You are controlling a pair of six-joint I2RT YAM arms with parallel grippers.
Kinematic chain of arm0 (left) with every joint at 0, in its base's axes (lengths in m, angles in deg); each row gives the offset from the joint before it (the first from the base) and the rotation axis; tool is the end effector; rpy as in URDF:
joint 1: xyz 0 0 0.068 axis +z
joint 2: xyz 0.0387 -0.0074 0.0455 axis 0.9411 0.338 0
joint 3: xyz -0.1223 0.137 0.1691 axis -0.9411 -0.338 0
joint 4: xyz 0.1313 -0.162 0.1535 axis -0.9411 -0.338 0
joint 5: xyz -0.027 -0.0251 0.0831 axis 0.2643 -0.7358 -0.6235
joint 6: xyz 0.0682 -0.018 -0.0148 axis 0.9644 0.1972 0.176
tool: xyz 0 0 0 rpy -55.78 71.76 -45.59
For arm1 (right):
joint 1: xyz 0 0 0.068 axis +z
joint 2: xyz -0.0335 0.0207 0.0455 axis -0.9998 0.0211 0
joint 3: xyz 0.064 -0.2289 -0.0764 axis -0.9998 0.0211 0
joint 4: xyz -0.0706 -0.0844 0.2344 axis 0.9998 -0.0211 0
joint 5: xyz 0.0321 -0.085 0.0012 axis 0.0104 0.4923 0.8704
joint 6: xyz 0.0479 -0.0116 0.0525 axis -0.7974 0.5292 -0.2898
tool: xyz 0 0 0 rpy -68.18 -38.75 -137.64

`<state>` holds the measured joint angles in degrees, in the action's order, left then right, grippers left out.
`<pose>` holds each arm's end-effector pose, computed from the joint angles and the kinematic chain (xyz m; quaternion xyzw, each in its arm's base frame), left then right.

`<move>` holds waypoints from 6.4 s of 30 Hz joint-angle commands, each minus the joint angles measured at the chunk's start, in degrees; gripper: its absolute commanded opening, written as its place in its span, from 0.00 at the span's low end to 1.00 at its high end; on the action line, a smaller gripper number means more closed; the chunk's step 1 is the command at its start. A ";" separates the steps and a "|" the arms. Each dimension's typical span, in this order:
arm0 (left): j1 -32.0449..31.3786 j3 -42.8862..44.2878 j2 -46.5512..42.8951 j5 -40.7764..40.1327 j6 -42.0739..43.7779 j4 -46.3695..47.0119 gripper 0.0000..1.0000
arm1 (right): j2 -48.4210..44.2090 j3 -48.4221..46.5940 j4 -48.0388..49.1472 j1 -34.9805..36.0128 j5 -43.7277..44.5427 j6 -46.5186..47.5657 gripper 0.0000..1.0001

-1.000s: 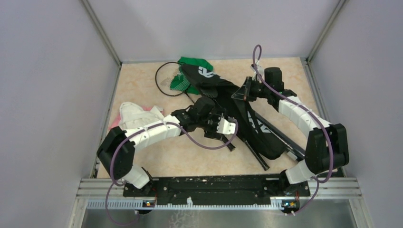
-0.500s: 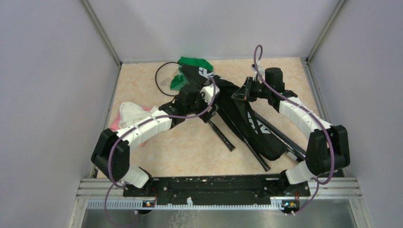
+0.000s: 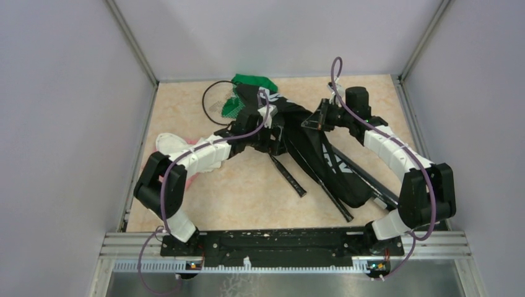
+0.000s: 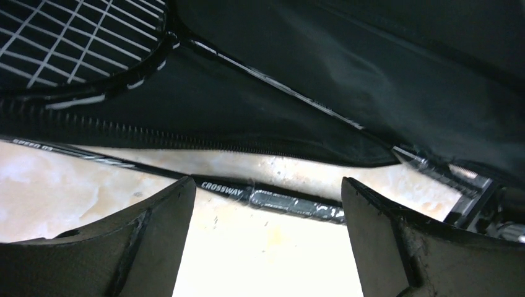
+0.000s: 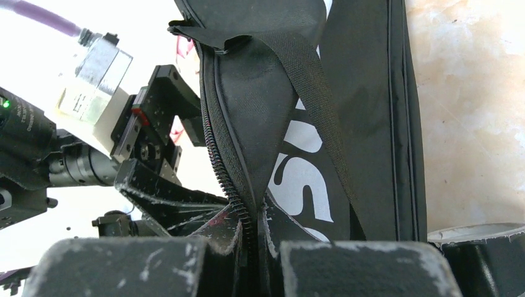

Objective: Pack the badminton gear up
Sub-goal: Adjust the racket in the racket bag.

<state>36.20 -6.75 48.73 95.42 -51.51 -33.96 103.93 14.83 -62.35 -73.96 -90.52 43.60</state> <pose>0.3008 -0.2259 0.1974 0.2081 0.8654 -0.3136 0.3309 0.3314 0.1245 0.2532 -0.0443 0.8382 0.4317 0.3304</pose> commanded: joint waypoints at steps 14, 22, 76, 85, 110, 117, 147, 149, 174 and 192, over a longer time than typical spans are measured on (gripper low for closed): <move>2.42 5.12 8.31 8.66 -10.93 12.09 0.49 | -1.65 -1.41 5.02 -0.15 -2.78 -0.44 0.00; 6.55 3.28 5.82 15.78 -9.30 15.99 0.12 | -2.15 -1.93 3.31 0.27 -2.81 3.07 0.00; 13.42 0.53 -2.18 34.69 -11.25 16.65 0.00 | 7.18 -9.24 -6.95 19.50 25.39 34.96 0.46; 14.14 -0.16 -1.62 35.07 -11.18 17.07 0.00 | 8.88 -11.76 -6.92 19.48 25.63 33.03 0.14; 15.50 0.47 -7.43 35.98 22.65 -1.82 0.80 | 9.22 -14.31 -5.35 8.42 1.92 7.96 0.00; 10.57 -0.67 -15.12 36.25 42.82 -8.53 0.81 | 9.88 -12.02 -2.16 8.46 0.99 4.69 0.00; -26.64 22.41 17.53 12.15 87.51 -27.17 0.63 | 12.27 -8.84 -3.90 7.76 0.09 12.88 0.00; -27.26 23.68 19.09 11.73 88.19 -27.76 0.61 | 12.43 -8.74 -3.97 7.71 0.04 13.04 0.00; -28.76 27.34 22.52 4.91 85.99 -31.27 0.05 | 10.77 -6.72 -3.55 7.07 0.28 13.60 0.00; -26.89 20.20 15.06 -1.27 73.65 -16.97 0.00 | 7.35 -3.30 -0.97 7.10 0.45 11.79 0.00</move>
<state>8.07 15.34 67.81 100.17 28.14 -56.61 114.66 10.64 -64.36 -66.20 -89.78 55.91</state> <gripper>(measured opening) 0.347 0.008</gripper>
